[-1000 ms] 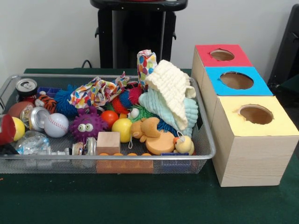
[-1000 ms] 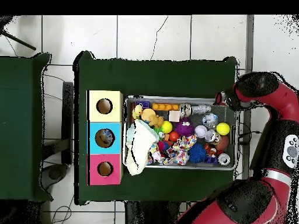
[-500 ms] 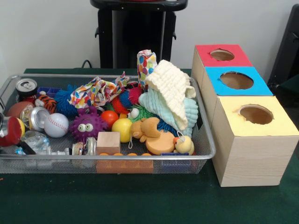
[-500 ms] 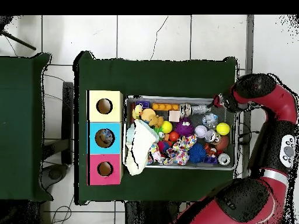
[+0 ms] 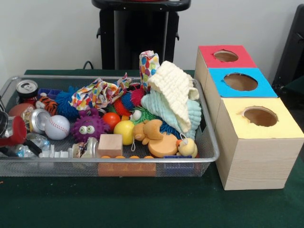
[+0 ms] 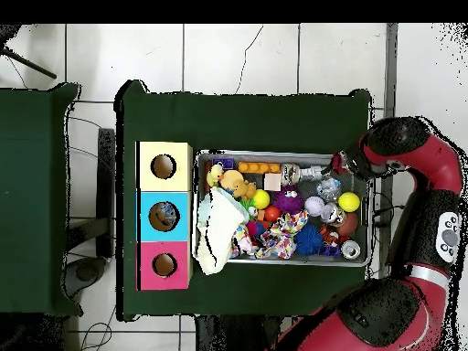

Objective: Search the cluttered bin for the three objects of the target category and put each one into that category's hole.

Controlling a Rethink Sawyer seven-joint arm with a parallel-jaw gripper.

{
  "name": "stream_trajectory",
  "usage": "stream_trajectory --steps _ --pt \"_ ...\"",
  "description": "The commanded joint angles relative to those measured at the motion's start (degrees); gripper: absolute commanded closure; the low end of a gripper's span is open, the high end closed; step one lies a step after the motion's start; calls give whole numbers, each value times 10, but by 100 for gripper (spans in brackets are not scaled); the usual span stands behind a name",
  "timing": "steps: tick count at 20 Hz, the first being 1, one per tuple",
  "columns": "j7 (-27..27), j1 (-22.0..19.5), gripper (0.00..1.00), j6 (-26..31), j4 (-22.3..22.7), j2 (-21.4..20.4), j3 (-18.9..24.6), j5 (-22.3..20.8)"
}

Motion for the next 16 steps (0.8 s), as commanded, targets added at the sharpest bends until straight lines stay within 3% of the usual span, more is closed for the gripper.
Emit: stream_trajectory --steps 1,16 --pt "-227 -12 0 68 46 10 1 -8" --pt "-222 -9 0 82 33 18 5 -16"
